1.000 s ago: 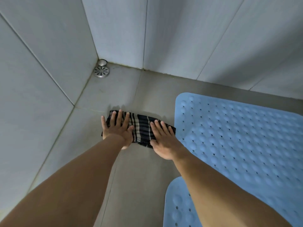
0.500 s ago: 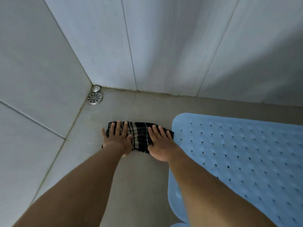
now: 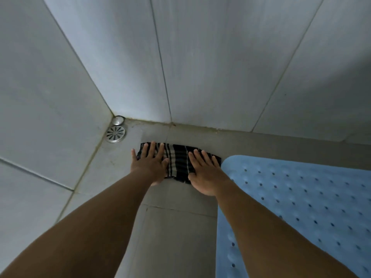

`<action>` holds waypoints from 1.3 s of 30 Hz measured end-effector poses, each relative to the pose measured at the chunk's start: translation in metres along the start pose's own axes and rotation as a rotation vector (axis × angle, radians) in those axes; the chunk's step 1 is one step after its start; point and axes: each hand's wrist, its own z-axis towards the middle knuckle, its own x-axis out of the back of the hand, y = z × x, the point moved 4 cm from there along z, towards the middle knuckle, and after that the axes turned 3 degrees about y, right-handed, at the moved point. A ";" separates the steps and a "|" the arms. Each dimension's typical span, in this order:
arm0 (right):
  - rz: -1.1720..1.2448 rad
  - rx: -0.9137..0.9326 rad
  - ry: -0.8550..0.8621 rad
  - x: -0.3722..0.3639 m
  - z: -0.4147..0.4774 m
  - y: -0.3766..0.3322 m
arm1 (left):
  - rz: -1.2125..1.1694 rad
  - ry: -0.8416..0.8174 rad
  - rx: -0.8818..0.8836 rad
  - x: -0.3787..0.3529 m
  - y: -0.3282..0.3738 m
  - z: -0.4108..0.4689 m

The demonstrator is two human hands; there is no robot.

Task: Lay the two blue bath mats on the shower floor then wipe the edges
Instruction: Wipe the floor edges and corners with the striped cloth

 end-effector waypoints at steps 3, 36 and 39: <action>0.009 -0.010 0.005 0.014 0.020 0.009 | 0.029 0.021 -0.039 0.009 0.001 0.022; 0.018 -0.312 0.528 0.241 -0.020 0.048 | -0.204 0.590 -0.107 0.229 0.026 0.012; 0.017 -0.295 0.580 0.278 -0.045 0.044 | -0.256 0.572 -0.172 0.268 0.031 -0.008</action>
